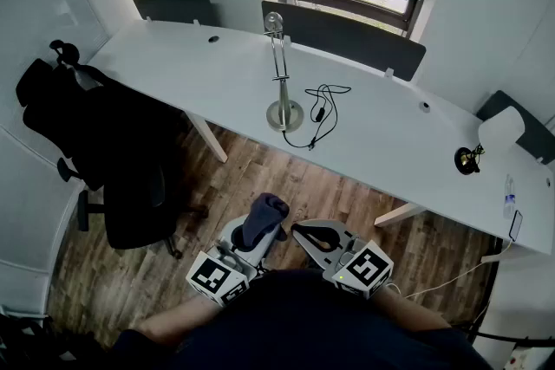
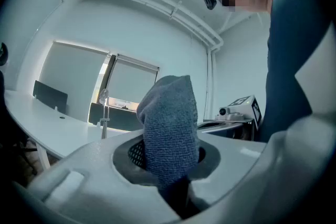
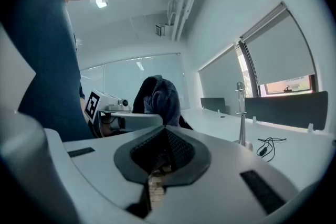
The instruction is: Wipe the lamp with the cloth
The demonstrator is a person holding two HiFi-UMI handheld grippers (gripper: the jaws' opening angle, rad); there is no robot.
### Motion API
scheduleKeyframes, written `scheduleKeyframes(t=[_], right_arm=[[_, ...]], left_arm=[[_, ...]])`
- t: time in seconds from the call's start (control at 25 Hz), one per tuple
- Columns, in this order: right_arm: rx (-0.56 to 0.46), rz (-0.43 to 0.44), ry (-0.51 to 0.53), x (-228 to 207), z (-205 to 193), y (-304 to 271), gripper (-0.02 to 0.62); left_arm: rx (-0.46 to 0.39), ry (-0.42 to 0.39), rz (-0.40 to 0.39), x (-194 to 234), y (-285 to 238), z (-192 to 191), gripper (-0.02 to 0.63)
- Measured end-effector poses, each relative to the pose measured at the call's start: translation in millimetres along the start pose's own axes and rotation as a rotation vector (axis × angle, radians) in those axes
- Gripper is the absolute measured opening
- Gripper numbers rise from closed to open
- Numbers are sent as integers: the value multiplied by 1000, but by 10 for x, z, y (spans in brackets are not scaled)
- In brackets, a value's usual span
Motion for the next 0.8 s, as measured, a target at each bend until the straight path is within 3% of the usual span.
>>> scheduleKeyframes(t=[0.48,0.8], right_arm=[[9,29,-3,-252,37,-85,11],[-44,93,10,-648,75,-65,12]], left_arm=[[13,11,17,106,-219,10,80],[-1,-3,52,197,-579,10,80]])
Point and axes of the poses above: the fingertips, and each gripper's own axes: y backward along the fingers, x to its left, z out of its top, the point moved 5 cm from there along y, backward along the fingers
